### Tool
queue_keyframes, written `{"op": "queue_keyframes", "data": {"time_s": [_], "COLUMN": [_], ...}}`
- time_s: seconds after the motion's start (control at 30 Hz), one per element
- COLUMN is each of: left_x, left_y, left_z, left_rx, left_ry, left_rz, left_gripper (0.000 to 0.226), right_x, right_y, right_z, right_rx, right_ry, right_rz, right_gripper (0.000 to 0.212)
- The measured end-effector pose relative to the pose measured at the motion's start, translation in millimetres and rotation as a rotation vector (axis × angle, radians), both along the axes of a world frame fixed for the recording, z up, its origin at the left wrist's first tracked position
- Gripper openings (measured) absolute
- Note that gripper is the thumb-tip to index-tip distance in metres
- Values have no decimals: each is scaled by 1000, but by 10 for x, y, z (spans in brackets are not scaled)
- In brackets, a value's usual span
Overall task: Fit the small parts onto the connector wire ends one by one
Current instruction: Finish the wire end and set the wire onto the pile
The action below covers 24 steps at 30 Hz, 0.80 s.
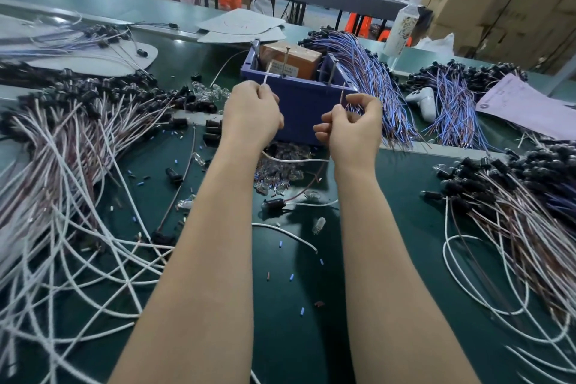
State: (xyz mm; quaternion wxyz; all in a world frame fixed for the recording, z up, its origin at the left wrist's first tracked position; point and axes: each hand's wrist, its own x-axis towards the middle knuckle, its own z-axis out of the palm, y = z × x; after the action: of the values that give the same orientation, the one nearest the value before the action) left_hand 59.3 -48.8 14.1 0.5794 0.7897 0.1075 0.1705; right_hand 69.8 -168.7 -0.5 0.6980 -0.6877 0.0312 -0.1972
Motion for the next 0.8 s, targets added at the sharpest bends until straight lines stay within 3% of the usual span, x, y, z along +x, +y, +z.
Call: {"op": "queue_keyframes", "data": {"time_s": [0.8], "left_x": [131], "left_y": [-161], "left_z": [-75], "left_rx": [-125], "left_ry": [11], "left_rz": [-70], "left_gripper": [34], "right_x": [90], "right_y": [1], "right_z": [31], "right_rx": [-58], "right_ry": [-36], "right_rz": [31], "right_gripper": [23]}}
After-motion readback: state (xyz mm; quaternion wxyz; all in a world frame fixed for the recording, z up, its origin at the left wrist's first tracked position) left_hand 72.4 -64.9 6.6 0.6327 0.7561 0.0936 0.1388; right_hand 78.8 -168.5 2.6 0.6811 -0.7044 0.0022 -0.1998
